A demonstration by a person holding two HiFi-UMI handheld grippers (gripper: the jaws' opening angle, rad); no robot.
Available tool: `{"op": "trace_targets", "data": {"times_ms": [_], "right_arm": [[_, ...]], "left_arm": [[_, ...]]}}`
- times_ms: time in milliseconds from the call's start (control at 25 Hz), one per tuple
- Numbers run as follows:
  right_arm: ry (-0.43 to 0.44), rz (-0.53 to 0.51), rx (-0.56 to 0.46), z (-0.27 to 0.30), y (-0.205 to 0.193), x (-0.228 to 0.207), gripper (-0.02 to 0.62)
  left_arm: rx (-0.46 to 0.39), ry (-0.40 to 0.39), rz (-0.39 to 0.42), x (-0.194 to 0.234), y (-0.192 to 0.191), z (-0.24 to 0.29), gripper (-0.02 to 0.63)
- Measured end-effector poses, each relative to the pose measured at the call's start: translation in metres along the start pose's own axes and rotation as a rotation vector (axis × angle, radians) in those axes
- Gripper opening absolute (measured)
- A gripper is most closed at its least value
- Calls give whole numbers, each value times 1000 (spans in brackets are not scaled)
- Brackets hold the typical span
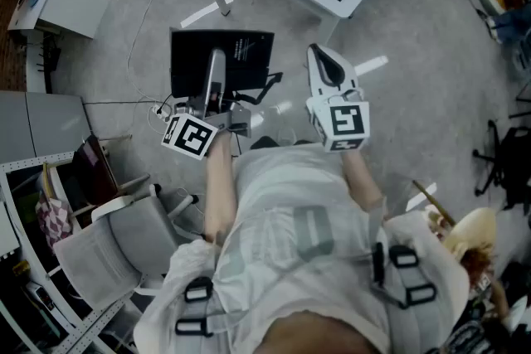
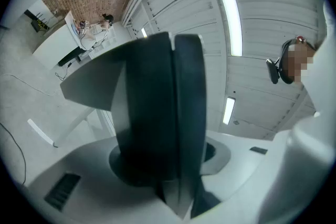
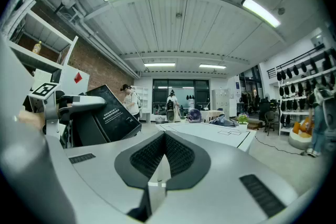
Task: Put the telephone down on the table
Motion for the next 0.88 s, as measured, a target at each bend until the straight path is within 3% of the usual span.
{"op": "trace_targets", "data": {"times_ms": [880], "right_arm": [[-8, 29, 16, -5, -14, 4, 8]], "left_arm": [[35, -24, -36, -2, -7, -2, 169]]}}
Point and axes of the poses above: the fingertips, and each gripper's own axes: z forward along the fingers, x to its left, y out of its top, the point moved 8 cm from there along -z, backward along the fingers, and after that the axes turned 4 degrees about x, right-handed, at the moved point
